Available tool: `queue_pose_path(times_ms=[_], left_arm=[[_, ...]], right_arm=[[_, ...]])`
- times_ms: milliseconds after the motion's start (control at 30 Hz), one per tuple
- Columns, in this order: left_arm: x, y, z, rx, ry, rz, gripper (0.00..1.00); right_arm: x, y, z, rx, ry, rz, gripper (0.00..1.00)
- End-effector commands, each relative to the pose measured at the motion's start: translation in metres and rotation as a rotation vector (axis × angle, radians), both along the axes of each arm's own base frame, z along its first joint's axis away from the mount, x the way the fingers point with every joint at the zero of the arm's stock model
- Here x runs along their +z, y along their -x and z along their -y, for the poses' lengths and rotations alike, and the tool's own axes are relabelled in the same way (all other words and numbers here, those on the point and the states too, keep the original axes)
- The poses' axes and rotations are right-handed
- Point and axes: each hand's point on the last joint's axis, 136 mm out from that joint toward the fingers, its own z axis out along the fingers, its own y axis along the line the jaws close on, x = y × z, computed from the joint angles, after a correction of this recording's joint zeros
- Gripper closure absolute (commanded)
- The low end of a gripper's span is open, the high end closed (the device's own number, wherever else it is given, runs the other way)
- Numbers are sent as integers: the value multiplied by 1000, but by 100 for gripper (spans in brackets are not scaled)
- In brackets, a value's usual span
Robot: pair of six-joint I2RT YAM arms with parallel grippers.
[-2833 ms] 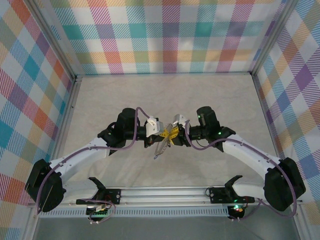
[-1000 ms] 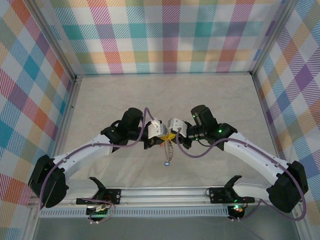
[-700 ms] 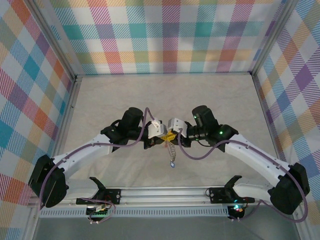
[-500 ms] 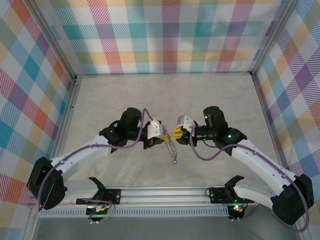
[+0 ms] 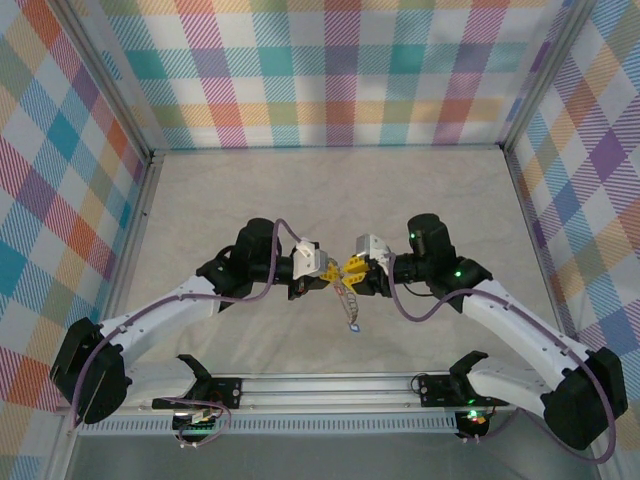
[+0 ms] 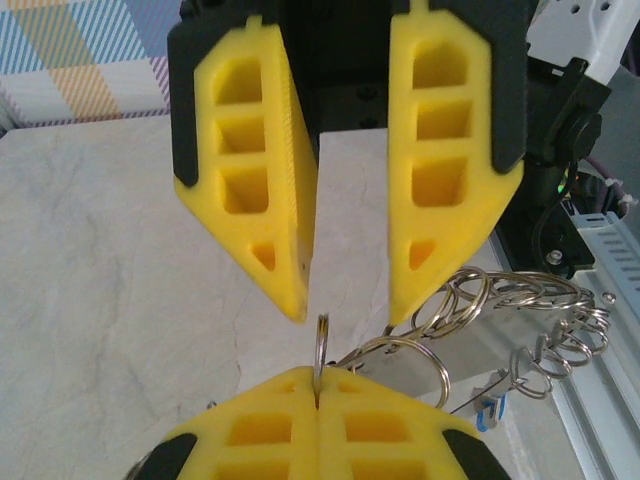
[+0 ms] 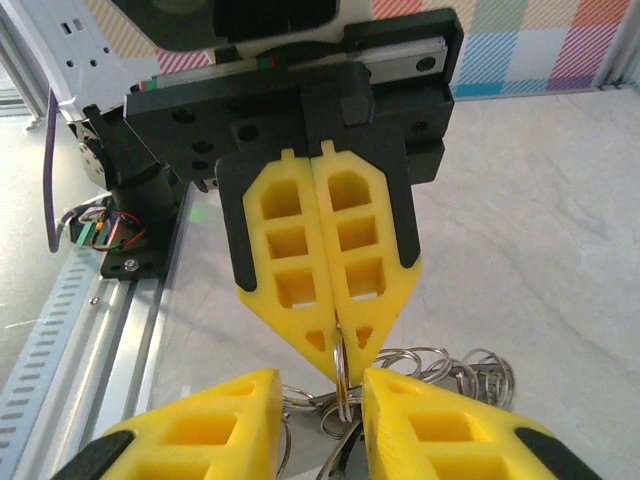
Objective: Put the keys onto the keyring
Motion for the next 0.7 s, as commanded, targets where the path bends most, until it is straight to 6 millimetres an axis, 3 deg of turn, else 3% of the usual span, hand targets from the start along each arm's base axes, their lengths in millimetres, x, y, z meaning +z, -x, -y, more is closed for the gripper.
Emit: queue_pose_path(times_ms=[0,400,667], left_arm=[[26,7,1,-43,97,50,100],[30,14,0,-71,106,61,100],[29,14,1,-75,103,49,100]], right_arm=[[7,3,-3,46,-32,-1,74],[-2,2,0,23,-35,-4,84],[12,2,-1,27,-66,41,88]])
